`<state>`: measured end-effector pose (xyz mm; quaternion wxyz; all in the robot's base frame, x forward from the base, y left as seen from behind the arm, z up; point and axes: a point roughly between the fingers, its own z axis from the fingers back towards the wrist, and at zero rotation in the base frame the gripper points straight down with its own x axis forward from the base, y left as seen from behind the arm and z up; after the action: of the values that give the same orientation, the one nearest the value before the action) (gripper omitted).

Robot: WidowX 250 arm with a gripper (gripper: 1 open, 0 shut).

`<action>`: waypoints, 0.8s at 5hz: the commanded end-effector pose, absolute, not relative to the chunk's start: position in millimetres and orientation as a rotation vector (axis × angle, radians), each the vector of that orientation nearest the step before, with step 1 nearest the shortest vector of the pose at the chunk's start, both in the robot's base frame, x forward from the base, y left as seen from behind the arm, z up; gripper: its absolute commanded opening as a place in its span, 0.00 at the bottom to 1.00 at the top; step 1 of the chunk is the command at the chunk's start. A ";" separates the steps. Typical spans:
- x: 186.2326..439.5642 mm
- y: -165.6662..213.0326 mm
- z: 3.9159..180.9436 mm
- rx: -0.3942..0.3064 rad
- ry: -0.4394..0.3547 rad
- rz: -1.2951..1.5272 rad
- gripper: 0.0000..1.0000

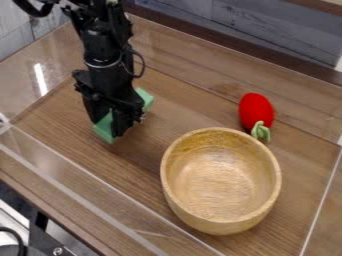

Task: Remove the green block from the brown bowl and put it on the table

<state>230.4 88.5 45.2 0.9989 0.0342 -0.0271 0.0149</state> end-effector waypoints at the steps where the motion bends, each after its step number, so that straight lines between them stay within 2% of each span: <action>1: 238.6 83.2 64.5 0.082 -0.103 0.007 0.00; 3: 242.2 80.7 75.6 0.076 -0.106 0.042 0.00; 4: 254.2 88.6 64.3 0.073 -0.108 0.052 0.00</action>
<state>245.1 84.0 52.2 0.9989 0.0287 -0.0303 0.0216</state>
